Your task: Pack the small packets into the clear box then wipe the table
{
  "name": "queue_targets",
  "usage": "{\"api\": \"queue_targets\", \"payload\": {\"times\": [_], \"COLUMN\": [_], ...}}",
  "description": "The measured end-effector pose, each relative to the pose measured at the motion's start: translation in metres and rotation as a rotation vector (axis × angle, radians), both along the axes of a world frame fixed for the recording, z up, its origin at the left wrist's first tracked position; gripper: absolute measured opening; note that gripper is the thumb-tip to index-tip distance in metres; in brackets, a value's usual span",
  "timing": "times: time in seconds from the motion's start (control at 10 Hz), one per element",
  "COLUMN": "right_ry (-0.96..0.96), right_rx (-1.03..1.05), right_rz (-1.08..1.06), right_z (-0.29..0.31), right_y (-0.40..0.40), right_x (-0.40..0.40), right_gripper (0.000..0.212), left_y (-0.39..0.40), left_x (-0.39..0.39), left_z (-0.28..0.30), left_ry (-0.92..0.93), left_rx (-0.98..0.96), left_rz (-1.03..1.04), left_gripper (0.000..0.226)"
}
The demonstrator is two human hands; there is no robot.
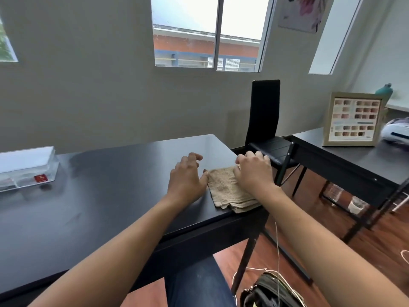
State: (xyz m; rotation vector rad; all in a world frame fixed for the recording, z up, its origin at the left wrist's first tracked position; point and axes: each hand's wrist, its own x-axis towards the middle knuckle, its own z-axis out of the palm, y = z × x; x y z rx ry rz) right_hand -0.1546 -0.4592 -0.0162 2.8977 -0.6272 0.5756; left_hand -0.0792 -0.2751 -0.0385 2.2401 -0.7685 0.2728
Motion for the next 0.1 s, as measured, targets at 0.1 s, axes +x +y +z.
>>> {"api": "queue_targets", "payload": {"times": [0.1], "right_ry": [-0.018], "right_rx": [0.058], "right_rz": [0.087], "right_z": [0.0087], "right_y": [0.0330], "right_x": [0.0251], "right_gripper": [0.035], "left_y": [0.0211], "left_x": [0.0081], "left_z": [-0.0007], "left_ry": [-0.041], "left_rx": [0.014], "left_rz": [0.060], "left_gripper": [0.042]}}
